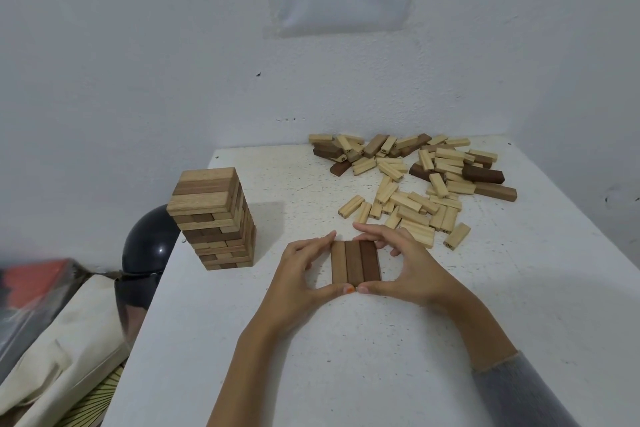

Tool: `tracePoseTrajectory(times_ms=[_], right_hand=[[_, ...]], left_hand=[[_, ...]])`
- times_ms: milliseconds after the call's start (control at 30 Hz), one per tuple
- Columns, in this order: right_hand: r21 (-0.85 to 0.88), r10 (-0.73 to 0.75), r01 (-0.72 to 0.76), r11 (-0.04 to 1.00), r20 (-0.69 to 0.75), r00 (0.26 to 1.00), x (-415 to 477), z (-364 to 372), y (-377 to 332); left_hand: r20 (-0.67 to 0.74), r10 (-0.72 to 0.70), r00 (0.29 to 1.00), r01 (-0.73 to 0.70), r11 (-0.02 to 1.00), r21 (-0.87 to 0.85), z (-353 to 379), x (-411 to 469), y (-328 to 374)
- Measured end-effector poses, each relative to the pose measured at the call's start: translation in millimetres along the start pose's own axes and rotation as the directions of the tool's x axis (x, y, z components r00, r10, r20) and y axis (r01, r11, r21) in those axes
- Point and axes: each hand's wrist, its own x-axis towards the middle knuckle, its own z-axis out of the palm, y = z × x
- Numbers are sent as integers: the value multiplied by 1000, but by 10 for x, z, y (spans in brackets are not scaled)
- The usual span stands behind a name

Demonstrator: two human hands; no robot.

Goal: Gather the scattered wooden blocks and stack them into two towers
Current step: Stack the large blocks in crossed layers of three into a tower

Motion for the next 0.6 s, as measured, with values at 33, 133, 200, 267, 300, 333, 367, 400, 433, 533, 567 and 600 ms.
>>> tracePoseTrajectory(times_ms=[33,133,200,267,300,333,367,400,433,533,567,600], right_hand=[[-1,-1,1,1000,-1,1000,1,1,3],[1,10,-10,1000,-9,1000,1,2,19],[0,10,-10,1000,-13,1000,-5,-2,15],[-1,-1,1,1000,-17,1000,-5,-17,-3],[-5,-12,12,1000,-23,1000,-4,-24,-13],[-8,-22,21,1000,-33,999,-1,-30,-20],[-7,-27,26,1000,-44,999,0,-36,-24],[-3,-26,26,1000,-58,998,1,-45,-26],[4,-22,23,1000,-75,997,-1,-59,-36],[42,-48,54,998,-122,991,-11,-129,-141],[53,-68,75,996,-128,989,-11,-163,-192],[61,-83,92,994,-131,988,-5,-199,-239]], left_hand=[[-3,1,1000,-1,1000,1,3,1,4],[-11,-2,1000,2,1000,-2,7,5,18],[-17,-5,1000,4,1000,-11,7,7,34],[-18,-9,1000,8,1000,-30,9,16,52],[-14,-10,1000,10,999,-45,8,24,59],[-8,-9,1000,9,998,-57,2,36,71],[0,-5,1000,5,998,-64,-7,52,86],[7,2,1000,-1,998,-69,-20,71,105],[12,9,1000,-8,997,-76,-37,89,130],[16,55,998,-53,995,-83,-121,133,245],[12,74,997,-72,994,-84,-156,142,296],[8,92,996,-91,992,-83,-193,150,351]])
